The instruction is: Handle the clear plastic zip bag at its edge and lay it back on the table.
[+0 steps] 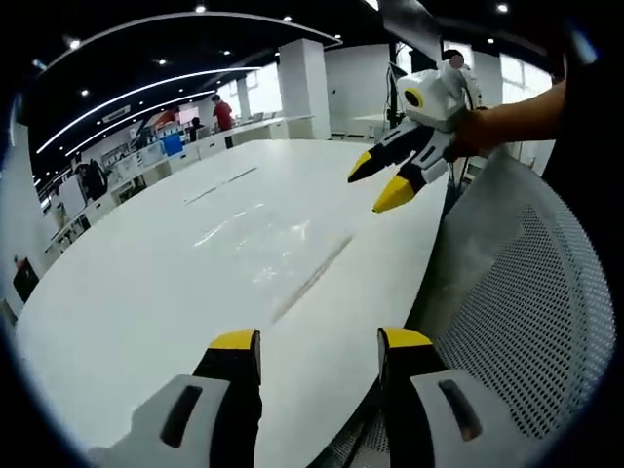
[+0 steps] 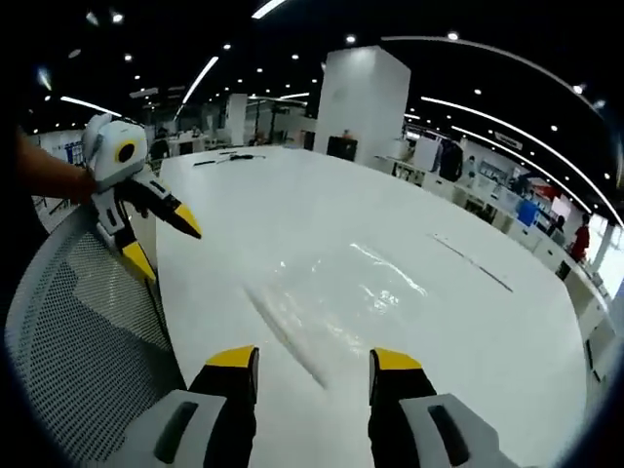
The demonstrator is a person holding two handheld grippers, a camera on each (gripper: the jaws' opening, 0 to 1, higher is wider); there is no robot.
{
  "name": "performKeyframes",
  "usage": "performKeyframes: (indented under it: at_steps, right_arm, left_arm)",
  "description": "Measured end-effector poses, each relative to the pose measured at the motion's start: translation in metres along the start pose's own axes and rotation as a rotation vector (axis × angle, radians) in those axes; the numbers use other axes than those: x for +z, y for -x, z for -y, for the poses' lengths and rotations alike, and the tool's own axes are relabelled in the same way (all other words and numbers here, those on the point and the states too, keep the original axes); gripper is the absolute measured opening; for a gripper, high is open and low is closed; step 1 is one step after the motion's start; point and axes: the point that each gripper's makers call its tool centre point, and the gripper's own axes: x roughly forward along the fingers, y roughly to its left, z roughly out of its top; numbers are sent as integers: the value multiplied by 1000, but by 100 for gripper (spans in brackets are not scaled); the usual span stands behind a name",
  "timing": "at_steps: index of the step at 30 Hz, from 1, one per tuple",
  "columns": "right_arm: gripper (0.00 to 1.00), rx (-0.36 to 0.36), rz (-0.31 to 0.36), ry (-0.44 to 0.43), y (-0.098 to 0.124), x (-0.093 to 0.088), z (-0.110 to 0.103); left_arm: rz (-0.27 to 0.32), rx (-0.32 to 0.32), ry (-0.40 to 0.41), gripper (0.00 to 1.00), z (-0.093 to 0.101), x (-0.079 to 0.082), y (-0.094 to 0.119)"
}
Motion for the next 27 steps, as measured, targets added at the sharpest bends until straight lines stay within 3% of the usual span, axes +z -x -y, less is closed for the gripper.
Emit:
performKeyframes:
  at_steps: [6, 9, 17, 22, 27]
  right_arm:
    - [63, -52, -5, -42, 29, -18, 4]
    - [67, -94, 1, -21, 39, -15, 13]
    - [77, -125, 25, -58, 52, -29, 10]
    - [90, -133, 42, -78, 55, -39, 2]
    - [98, -141, 60, -92, 57, -43, -4]
  left_arm:
    - [60, -4, 42, 55, 0, 11, 1]
    - [75, -11, 56, 55, 1, 14, 1]
    - [68, 1, 43, 63, 1, 13, 0]
    - [86, 35, 72, 76, -13, 7, 2]
    - [83, 41, 93, 88, -13, 5, 2]
